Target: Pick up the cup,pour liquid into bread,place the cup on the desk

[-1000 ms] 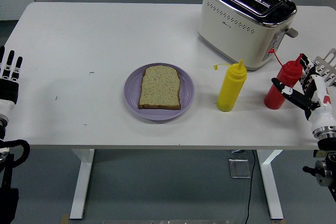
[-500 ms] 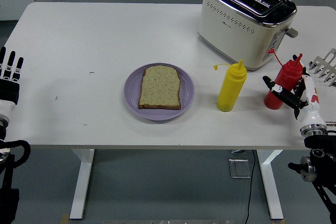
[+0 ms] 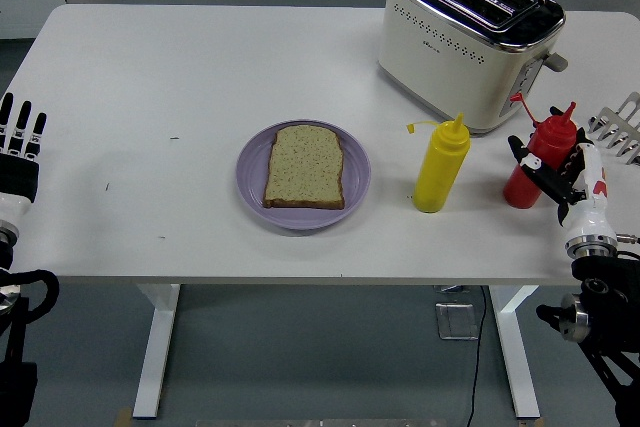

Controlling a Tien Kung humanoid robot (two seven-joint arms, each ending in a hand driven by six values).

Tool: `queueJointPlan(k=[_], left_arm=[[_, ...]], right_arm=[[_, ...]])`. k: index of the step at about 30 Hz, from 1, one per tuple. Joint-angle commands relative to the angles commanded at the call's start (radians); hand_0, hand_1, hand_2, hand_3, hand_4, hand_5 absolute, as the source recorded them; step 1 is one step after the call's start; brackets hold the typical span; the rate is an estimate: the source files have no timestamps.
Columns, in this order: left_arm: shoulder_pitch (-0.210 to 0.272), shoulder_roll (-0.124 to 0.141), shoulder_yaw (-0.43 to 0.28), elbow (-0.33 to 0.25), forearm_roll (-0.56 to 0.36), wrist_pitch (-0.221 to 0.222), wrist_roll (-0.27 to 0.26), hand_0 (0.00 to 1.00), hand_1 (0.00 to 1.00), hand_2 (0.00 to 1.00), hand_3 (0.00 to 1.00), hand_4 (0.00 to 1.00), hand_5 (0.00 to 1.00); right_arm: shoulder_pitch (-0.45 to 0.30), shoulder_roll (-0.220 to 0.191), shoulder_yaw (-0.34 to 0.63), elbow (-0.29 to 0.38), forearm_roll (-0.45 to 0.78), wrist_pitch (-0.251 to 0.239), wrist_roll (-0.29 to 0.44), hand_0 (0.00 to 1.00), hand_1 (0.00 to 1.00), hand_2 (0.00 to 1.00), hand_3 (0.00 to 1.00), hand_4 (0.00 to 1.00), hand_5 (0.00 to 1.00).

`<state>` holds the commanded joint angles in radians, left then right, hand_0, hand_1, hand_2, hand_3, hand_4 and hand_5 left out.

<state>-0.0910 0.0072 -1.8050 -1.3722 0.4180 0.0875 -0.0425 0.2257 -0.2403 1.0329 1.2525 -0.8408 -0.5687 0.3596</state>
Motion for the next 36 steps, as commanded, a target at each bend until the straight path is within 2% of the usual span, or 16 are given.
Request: queueJointPlan(k=[3, 4, 9, 10, 11, 15, 16, 21, 22, 27, 28, 33, 34, 36], left_arm=[[-0.001, 0.000, -0.001, 0.000, 0.000, 0.000, 0.000, 0.785, 0.737, 0.736, 0.693, 0.512, 0.998], [-0.002, 0.000, -0.002, 0.000, 0.000, 0.000, 0.000, 0.785, 0.736, 0.736, 0.693, 0.512, 0.998], [-0.004, 0.000, -0.005, 0.000, 0.000, 0.000, 0.000, 0.785, 0.736, 0.736, 0.693, 0.512, 0.998], [-0.004, 0.000, -0.006, 0.000, 0.000, 0.001, 0.000, 0.785, 0.736, 0.736, 0.693, 0.512, 0.998], [-0.004, 0.000, -0.007, 0.000, 0.000, 0.001, 0.000, 0.785, 0.736, 0.736, 0.693, 0.512, 0.998], [-0.004, -0.001, -0.008, 0.000, 0.000, 0.001, 0.000, 0.785, 0.736, 0.736, 0.693, 0.512, 0.998], [-0.004, -0.001, -0.008, 0.000, 0.000, 0.001, 0.000, 0.785, 0.736, 0.736, 0.693, 0.512, 0.998], [-0.004, -0.001, -0.008, 0.000, 0.000, 0.001, 0.001, 0.785, 0.736, 0.736, 0.693, 0.512, 0.998], [-0.004, -0.001, -0.008, 0.000, 0.000, 0.001, 0.001, 0.784, 0.736, 0.735, 0.693, 0.512, 0.998], [-0.004, -0.001, -0.008, 0.000, 0.000, 0.002, 0.001, 0.784, 0.736, 0.735, 0.693, 0.512, 0.998], [-0.004, -0.001, -0.008, 0.000, 0.000, 0.002, 0.001, 0.784, 0.736, 0.736, 0.692, 0.511, 0.998], [-0.004, -0.001, -0.009, 0.000, 0.000, 0.002, 0.000, 0.784, 0.736, 0.736, 0.692, 0.511, 0.998], [-0.004, -0.002, -0.009, 0.000, 0.000, 0.002, 0.000, 0.785, 0.736, 0.735, 0.692, 0.512, 0.998], [-0.004, -0.002, -0.009, 0.000, 0.000, 0.002, 0.000, 0.785, 0.736, 0.735, 0.692, 0.512, 0.998]], right_arm=[[0.013, 0.004, -0.013, -0.006, 0.029, -0.003, 0.011, 0.593, 0.634, 0.628, 0.759, 0.844, 0.227], [0.015, 0.005, -0.016, -0.007, 0.033, -0.003, 0.013, 0.514, 0.546, 0.515, 0.553, 0.793, 0.171], [0.031, 0.012, -0.029, -0.018, 0.040, -0.012, 0.021, 0.514, 0.546, 0.515, 0.553, 0.793, 0.171], [0.035, 0.013, -0.032, -0.022, 0.045, -0.017, 0.024, 0.466, 0.471, 0.453, 0.490, 0.781, 0.150], [0.037, 0.014, -0.034, -0.024, 0.047, -0.019, 0.026, 0.466, 0.471, 0.453, 0.490, 0.781, 0.150], [0.049, 0.019, -0.047, -0.038, 0.080, -0.055, 0.050, 0.466, 0.471, 0.453, 0.490, 0.781, 0.150], [0.050, 0.020, -0.049, -0.040, 0.085, -0.061, 0.054, 0.233, 0.279, 0.354, 0.402, 0.734, 0.091], [0.054, 0.022, -0.052, -0.048, 0.107, -0.077, 0.076, 0.233, 0.279, 0.354, 0.402, 0.734, 0.091], [0.054, 0.022, -0.053, -0.049, 0.108, -0.077, 0.078, 0.139, 0.175, 0.281, 0.359, 0.787, 0.156], [0.055, 0.023, -0.051, -0.054, 0.112, -0.077, 0.086, 0.139, 0.175, 0.281, 0.359, 0.787, 0.156], [0.055, 0.023, -0.051, -0.054, 0.112, -0.077, 0.087, 0.096, 0.125, 0.244, 0.316, 0.793, 0.161], [0.054, 0.023, -0.051, -0.055, 0.116, -0.077, 0.091, 0.096, 0.125, 0.244, 0.316, 0.793, 0.161], [0.054, 0.023, -0.051, -0.055, 0.116, -0.077, 0.092, 0.062, 0.106, 0.225, 0.293, 0.807, 0.167], [0.054, 0.023, -0.051, -0.055, 0.117, -0.077, 0.093, 0.062, 0.106, 0.225, 0.293, 0.807, 0.167]])
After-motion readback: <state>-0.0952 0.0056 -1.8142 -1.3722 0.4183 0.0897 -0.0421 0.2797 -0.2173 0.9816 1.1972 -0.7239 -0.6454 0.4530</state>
